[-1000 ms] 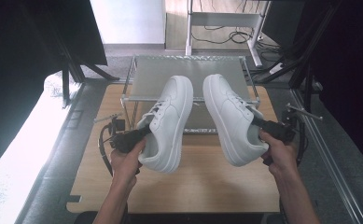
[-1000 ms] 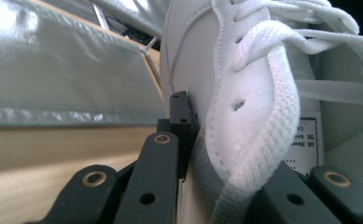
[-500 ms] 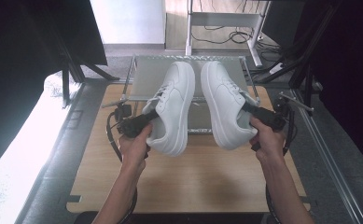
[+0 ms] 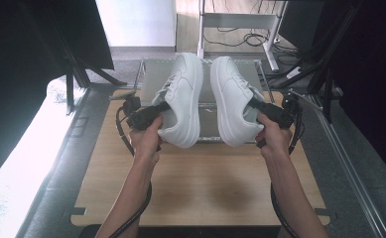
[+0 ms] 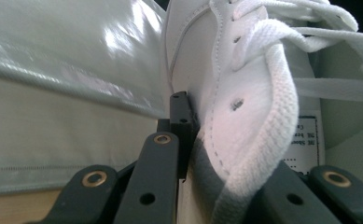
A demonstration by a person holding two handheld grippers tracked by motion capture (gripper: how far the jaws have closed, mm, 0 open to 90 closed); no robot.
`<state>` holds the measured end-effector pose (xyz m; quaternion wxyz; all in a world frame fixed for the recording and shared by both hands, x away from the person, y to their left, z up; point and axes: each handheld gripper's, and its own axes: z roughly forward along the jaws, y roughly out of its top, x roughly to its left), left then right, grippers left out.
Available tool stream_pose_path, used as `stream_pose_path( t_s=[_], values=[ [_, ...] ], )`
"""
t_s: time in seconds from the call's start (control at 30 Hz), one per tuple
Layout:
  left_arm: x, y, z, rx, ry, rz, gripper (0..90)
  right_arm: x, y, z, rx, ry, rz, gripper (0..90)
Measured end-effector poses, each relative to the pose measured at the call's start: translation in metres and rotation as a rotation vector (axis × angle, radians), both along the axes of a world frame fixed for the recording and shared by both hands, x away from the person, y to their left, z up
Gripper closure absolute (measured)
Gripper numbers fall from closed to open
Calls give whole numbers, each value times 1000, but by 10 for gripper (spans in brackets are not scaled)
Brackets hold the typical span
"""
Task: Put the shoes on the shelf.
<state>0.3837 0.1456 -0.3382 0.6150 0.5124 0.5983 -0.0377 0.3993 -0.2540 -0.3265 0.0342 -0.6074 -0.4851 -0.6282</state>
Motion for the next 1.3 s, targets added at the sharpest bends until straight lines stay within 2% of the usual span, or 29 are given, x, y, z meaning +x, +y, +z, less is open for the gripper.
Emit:
stream_pose_path(
  t_s=[0.37, 0.63, 0.9, 1.3],
  values=[
    [24, 0, 0, -24, 40, 18, 841, 22, 4, 2, 33, 26, -35, 805],
    [41, -5, 5, -11, 61, 43, 840, 37, 7, 2, 55, 41, -58, 805],
    [62, -8, 11, -1, 71, 73, 840, 60, 18, 2, 68, 49, -61, 805],
    [83, -7, 9, 22, 113, 114, 839, 81, 32, 3, 49, 66, -90, 803]
  ],
)
